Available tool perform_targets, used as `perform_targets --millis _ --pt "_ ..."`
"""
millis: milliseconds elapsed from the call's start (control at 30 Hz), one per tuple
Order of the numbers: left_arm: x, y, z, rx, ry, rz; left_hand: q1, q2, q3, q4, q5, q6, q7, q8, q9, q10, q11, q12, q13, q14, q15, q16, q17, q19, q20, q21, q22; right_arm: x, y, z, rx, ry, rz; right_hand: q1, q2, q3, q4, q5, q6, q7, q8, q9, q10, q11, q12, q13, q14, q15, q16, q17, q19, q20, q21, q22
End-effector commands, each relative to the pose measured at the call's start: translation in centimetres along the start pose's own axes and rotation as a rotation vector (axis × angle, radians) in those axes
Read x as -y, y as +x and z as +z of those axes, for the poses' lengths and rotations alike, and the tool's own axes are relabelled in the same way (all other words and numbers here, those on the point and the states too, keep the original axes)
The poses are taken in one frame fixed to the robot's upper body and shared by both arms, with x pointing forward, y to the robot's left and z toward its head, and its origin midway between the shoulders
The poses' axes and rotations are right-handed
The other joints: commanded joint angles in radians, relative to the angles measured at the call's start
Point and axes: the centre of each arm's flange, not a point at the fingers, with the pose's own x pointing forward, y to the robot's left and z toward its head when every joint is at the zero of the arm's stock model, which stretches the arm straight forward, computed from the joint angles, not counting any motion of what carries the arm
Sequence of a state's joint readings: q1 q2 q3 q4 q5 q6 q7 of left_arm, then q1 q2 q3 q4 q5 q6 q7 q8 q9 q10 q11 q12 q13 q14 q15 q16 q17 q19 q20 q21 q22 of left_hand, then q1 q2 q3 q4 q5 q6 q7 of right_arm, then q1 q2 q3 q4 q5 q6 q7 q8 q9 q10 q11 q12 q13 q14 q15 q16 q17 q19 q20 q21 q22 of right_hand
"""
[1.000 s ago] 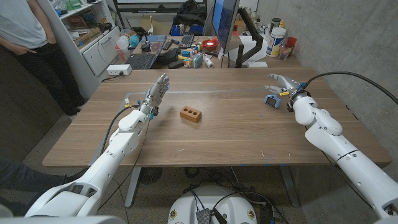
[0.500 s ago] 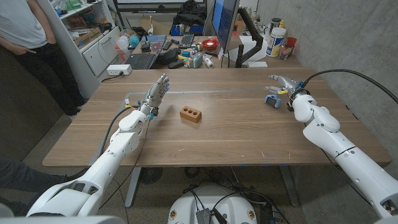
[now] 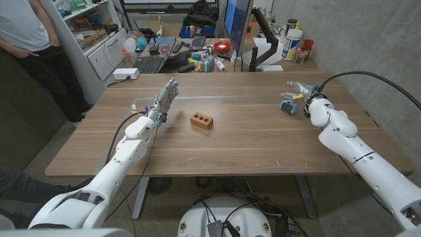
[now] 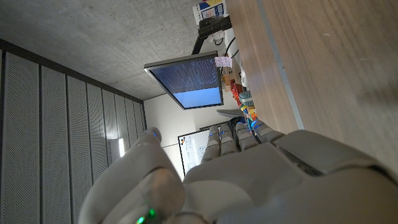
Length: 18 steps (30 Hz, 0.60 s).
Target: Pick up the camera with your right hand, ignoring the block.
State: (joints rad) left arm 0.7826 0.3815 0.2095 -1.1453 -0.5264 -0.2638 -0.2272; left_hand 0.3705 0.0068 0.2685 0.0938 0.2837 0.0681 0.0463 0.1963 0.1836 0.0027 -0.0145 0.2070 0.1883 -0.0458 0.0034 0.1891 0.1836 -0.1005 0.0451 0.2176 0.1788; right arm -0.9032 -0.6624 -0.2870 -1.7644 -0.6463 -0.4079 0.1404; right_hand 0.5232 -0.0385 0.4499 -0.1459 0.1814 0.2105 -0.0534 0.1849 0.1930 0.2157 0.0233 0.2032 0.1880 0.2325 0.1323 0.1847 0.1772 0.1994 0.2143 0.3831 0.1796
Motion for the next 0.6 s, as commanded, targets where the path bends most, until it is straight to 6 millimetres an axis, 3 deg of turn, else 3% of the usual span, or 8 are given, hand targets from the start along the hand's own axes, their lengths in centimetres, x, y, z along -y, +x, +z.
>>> perform_targets --millis 33,267,300,600 --pt "0.18 0.27 0.12 -0.001 0.003 -0.012 0.005 0.007 -0.002 0.002 -0.006 0.006 0.006 0.005 0.003 0.0 -0.008 -0.001 0.005 -0.003 -0.005 0.002 0.003 0.001 0.006 -0.004 0.006 0.09 0.03 -0.43 -0.042 -0.025 0.055 0.0 -0.01 0.0 -0.002 0.008 -0.007 0.001 0.0 0.002 -0.002 0.005 0.001 0.006 0.01 0.002 0.006 0.003 0.019 0.001 0.005 0.001" --pt "0.23 0.02 0.15 0.001 0.004 -0.007 0.005 0.008 -0.004 0.002 -0.007 0.007 0.007 0.005 0.004 0.0 -0.006 -0.001 0.005 -0.001 -0.003 0.002 0.003 0.0 0.007 -0.005 0.006 0.13 0.15 -0.81 -0.053 -0.038 0.075 0.004 -0.016 -0.001 -0.004 0.009 -0.014 0.001 0.001 0.002 -0.011 0.01 0.0 0.006 0.009 0.007 0.004 0.002 0.036 0.002 0.006 0.001" --pt "0.23 -0.01 0.18 0.001 0.004 -0.006 0.006 0.008 -0.004 0.002 -0.007 0.008 0.006 0.005 0.004 0.0 0.005 -0.001 0.005 0.0 -0.001 0.003 0.003 0.0 0.002 -0.005 0.006 0.14 0.18 -0.83 -0.062 -0.038 0.079 0.005 -0.017 -0.001 -0.004 0.01 -0.015 0.001 0.001 0.002 -0.012 0.011 0.0 0.006 0.008 0.007 0.004 0.002 0.038 0.002 0.006 0.001" --pt "0.34 -0.19 0.26 0.003 0.005 -0.004 0.006 0.009 -0.006 0.002 -0.007 0.009 0.008 0.005 0.004 -0.002 0.003 -0.002 0.005 -0.001 0.005 0.002 0.003 0.0 -0.001 -0.006 0.006 -0.01 0.75 -0.91 -0.074 -0.059 0.117 0.008 -0.022 -0.002 -0.006 0.011 -0.025 0.0 0.0 0.002 -0.021 0.014 -0.002 0.006 0.007 0.01 0.003 0.002 0.048 0.003 0.005 0.001"
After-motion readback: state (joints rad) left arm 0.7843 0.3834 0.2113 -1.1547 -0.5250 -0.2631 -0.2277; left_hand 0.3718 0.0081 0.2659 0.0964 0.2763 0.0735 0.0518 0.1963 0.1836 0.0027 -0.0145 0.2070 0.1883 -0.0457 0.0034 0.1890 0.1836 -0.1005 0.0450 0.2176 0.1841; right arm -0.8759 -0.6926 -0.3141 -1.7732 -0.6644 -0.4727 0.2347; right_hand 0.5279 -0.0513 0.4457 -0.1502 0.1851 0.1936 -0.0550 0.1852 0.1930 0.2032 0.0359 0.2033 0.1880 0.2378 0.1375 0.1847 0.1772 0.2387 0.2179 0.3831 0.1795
